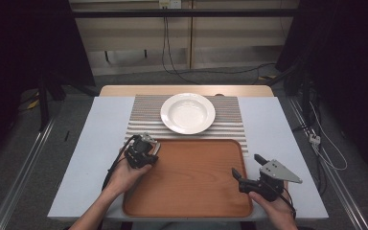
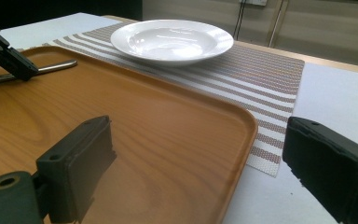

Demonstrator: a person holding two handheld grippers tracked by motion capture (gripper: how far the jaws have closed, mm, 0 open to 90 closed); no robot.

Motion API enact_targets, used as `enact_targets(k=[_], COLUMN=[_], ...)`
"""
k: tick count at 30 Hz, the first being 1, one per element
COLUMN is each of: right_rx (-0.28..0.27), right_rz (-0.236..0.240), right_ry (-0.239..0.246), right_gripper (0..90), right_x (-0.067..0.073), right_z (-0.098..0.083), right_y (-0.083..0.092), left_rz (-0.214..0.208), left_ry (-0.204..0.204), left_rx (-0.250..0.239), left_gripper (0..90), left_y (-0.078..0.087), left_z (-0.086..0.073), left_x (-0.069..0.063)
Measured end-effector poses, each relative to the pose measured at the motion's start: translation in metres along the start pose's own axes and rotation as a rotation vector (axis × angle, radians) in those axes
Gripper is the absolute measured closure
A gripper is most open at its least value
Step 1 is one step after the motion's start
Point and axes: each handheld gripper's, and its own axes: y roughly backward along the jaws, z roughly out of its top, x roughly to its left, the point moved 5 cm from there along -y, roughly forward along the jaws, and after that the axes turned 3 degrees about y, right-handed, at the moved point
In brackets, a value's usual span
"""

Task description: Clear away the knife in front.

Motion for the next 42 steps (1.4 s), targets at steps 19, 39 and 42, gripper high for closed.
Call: enact_targets(k=[19,39,42], right_rx=[0.001,-0.001,-0.002], right_rz=[0.000,0.001,0.001], right_ry=[-0.003,-0.001,-0.003], right_gripper=[8.6,8.5,8.5], right_x=[0.000,0.000,0.000], right_z=[0.000,0.001,0.001], right_y=[0.000,-0.001,-0.001], left_rz=[0.045,0.079,0.088], left_ry=[0.015,0.004,0.011], left_rx=[0.021,0.031,0.028], left_gripper=[90.0,90.0,90.0], left_y=[0.006,0.010,0.010], left_z=[-0.007,-0.011,-0.012], left_x=[0.008,0.013,0.014])
